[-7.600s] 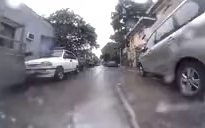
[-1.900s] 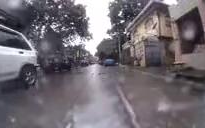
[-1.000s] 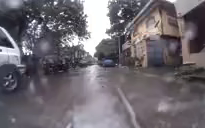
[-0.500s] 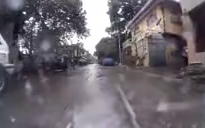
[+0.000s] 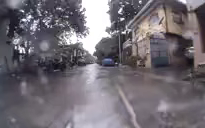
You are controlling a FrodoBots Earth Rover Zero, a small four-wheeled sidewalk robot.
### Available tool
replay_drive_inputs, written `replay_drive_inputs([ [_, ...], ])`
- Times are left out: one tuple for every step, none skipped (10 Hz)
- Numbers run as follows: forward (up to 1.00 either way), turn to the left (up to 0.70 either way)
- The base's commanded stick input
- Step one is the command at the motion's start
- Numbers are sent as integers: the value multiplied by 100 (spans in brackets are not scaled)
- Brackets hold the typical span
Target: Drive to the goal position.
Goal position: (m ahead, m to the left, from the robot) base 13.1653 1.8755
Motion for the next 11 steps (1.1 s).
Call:
replay_drive_inputs([
  [100,0],
  [100,0],
  [100,0],
  [100,0],
  [100,0],
  [100,0],
  [100,0],
  [100,0],
  [100,0],
  [100,0],
  [100,0],
])
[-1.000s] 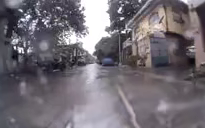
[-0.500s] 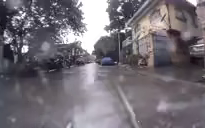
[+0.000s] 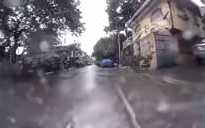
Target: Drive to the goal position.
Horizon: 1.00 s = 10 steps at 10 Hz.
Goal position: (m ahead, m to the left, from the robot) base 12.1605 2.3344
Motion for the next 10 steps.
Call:
replay_drive_inputs([
  [100,0],
  [100,0],
  [100,0],
  [100,0],
  [100,0],
  [100,0],
  [100,0],
  [100,0],
  [100,0],
  [100,0],
])
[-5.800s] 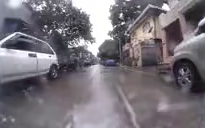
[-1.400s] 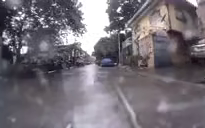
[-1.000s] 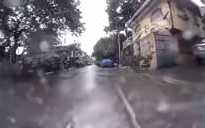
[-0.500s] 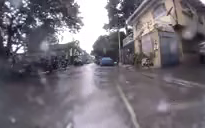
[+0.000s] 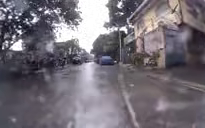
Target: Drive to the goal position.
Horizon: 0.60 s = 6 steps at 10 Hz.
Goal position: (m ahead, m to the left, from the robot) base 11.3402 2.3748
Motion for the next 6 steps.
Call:
replay_drive_inputs([
  [100,0],
  [100,0],
  [100,0],
  [100,0],
  [100,0],
  [100,0],
])
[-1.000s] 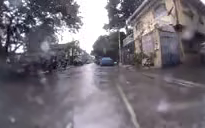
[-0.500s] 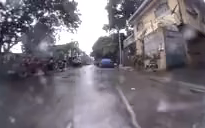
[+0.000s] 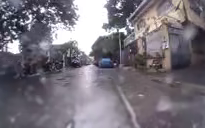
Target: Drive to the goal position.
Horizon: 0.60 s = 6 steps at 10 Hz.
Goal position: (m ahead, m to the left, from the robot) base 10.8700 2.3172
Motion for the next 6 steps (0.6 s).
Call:
replay_drive_inputs([
  [100,0],
  [100,0],
  [100,0],
  [100,0],
  [100,0],
  [100,0],
])
